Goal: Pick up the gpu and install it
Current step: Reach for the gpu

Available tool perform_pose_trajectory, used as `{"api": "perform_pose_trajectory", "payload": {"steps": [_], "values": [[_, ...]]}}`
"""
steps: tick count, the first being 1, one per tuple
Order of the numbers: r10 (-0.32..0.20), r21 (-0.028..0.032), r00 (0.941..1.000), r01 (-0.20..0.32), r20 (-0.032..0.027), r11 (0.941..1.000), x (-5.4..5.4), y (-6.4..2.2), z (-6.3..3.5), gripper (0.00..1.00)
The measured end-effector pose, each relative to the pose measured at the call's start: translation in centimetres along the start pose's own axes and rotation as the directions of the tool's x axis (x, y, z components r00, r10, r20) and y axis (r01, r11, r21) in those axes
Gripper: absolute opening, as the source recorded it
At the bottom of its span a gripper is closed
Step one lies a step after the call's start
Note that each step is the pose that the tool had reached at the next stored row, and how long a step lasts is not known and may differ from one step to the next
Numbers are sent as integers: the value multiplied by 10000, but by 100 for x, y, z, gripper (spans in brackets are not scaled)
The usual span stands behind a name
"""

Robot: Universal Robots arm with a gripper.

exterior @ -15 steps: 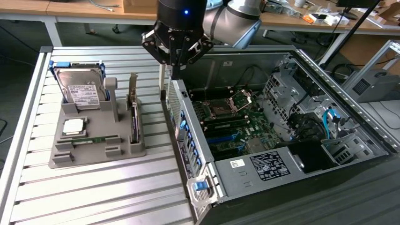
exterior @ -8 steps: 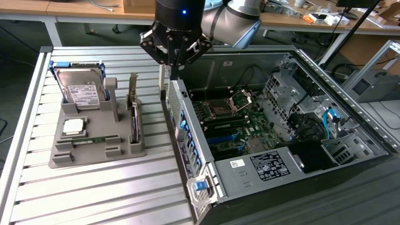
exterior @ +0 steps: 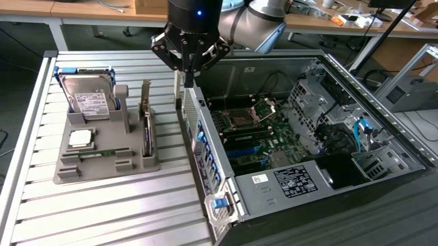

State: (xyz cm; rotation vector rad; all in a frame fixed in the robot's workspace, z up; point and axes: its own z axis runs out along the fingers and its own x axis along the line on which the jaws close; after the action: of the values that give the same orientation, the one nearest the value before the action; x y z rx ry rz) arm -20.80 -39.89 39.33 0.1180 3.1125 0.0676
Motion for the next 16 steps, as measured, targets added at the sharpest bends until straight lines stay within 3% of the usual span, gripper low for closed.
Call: {"api": "perform_pose_trajectory", "payload": {"steps": [16], "values": [[0, 0, 10000, 0, 0, 10000, 53, -4, -1, 11]]}}
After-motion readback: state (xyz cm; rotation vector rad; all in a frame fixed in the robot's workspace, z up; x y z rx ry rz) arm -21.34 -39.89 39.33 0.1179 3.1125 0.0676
